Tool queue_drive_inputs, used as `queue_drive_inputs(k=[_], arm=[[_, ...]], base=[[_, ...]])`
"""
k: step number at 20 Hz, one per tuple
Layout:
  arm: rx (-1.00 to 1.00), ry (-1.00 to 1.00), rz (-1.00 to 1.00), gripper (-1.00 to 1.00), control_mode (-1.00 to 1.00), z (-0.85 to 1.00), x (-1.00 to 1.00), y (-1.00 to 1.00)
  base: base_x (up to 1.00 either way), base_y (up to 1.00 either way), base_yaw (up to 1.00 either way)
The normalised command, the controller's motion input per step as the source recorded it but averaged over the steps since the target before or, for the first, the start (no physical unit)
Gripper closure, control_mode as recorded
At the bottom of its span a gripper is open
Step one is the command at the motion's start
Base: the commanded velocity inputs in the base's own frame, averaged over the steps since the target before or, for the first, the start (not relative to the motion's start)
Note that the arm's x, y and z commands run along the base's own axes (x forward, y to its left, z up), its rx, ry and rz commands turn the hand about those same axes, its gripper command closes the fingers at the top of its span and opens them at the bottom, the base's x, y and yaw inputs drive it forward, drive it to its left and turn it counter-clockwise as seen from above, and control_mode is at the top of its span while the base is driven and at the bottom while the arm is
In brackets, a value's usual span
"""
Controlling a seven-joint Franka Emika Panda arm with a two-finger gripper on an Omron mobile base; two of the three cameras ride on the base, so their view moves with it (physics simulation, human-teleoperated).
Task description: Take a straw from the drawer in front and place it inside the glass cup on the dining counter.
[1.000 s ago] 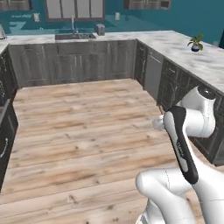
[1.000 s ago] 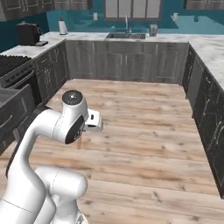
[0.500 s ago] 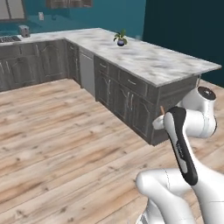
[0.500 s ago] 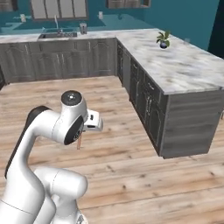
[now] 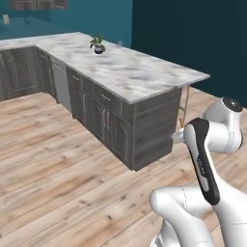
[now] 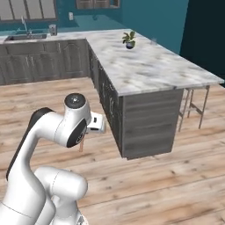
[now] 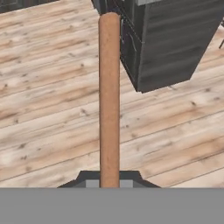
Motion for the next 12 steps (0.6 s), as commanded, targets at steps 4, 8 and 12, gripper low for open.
queue_drive_inputs(k=[4,8,12], arm=[[0.00,0.00,0.00,1.00,1.00,0.00,0.00,0.00],[0.00,0.00,0.00,1.00,1.00,0.00,0.00,0.00],[0.00,0.00,0.00,1.00,1.00,0.00,0.00,0.00]], base=[[0.66,-1.00,-0.10],[0.80,-1.00,-0.06],[0.82,-1.00,-0.06]])
